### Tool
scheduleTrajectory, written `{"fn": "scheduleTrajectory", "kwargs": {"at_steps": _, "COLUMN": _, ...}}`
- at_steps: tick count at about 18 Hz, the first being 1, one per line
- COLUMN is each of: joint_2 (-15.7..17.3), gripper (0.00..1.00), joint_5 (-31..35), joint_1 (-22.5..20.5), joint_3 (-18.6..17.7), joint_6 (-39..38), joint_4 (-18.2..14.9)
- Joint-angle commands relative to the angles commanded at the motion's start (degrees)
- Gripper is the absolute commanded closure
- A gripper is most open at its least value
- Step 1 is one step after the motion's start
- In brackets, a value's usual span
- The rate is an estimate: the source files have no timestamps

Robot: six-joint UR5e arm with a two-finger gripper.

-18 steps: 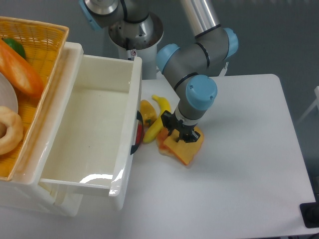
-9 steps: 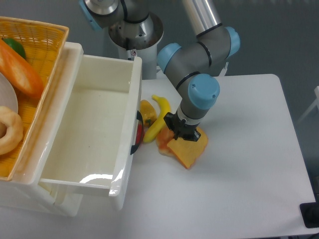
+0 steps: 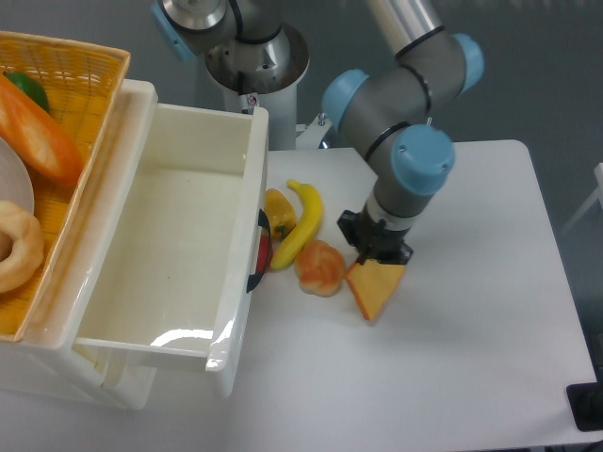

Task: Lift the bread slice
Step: 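Lift the gripped bread slice off the orange bun, then carry the held bread slice up and away from the food pile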

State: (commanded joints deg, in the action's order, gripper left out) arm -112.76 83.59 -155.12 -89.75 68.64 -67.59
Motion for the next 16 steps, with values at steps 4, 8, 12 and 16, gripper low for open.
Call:
{"fn": "scheduleTrajectory", "kwargs": {"at_steps": 4, "joint_2": -4.13, "gripper": 1.0, "joint_5": 1.39, "joint_1": -0.36, "joint_3": 7.82, "joint_6": 4.03, "joint_4": 0.0}}
{"fn": "scheduleTrajectory", "kwargs": {"at_steps": 8, "joint_2": -6.42, "gripper": 1.0, "joint_5": 2.99, "joint_1": -2.03, "joint_3": 14.5, "joint_6": 10.89, "joint_4": -0.09}}
{"fn": "scheduleTrajectory", "kwargs": {"at_steps": 12, "joint_2": -8.09, "gripper": 1.0, "joint_5": 3.25, "joint_1": -3.52, "joint_3": 18.21, "joint_6": 12.74, "joint_4": -0.7}}
{"fn": "scheduleTrajectory", "kwargs": {"at_steps": 16, "joint_2": -7.3, "gripper": 1.0, "joint_5": 10.45, "joint_1": -4.23, "joint_3": 18.21, "joint_6": 18.28, "joint_4": -4.38}}
